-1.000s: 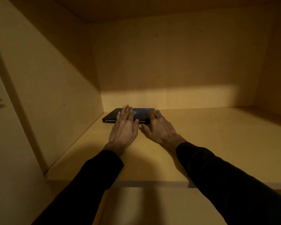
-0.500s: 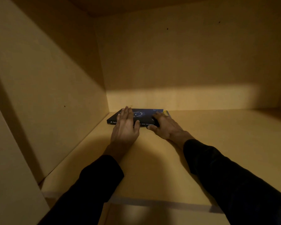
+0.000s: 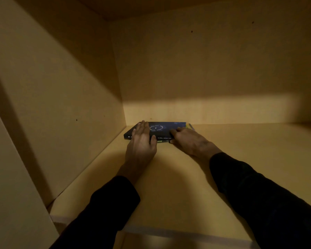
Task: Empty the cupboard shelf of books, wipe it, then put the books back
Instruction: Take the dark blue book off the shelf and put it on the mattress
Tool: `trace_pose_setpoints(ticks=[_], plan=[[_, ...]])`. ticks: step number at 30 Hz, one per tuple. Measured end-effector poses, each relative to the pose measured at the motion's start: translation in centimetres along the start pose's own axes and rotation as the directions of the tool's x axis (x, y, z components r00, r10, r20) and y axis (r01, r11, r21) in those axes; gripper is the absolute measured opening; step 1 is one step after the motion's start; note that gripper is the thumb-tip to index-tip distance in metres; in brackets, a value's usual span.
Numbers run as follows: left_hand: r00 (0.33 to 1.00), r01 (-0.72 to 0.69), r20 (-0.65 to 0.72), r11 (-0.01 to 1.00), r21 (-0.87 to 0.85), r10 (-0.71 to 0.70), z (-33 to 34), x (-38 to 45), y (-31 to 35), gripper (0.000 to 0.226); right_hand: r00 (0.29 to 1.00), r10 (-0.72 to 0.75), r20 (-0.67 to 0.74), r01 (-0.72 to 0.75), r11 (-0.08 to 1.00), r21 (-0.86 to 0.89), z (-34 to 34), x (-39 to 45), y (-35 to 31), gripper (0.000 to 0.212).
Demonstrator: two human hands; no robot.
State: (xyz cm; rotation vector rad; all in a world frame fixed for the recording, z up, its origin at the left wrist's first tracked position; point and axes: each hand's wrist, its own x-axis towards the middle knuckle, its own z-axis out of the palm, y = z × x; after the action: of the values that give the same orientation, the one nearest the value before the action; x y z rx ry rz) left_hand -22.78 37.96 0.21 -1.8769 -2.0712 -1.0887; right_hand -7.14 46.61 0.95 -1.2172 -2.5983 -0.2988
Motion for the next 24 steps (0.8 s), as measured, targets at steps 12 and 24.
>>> trace_pose_setpoints(ticks=[12, 24], plan=[[0.999, -0.042, -0.004, 0.999, -0.008, 0.042, 0.1, -0.1, -0.3, 0.063, 0.963, -0.194, -0.186, 0.134, 0.947, -0.293, -0.2, -0.4, 0.2, 0.044], [0.982, -0.183, -0.033, 0.982, 0.053, 0.185, 0.3, 2.2, -1.4, 0.065, 0.856, -0.299, -0.421, 0.158, 0.928, -0.337, -2.1, -2.3, -0.1, 0.054]])
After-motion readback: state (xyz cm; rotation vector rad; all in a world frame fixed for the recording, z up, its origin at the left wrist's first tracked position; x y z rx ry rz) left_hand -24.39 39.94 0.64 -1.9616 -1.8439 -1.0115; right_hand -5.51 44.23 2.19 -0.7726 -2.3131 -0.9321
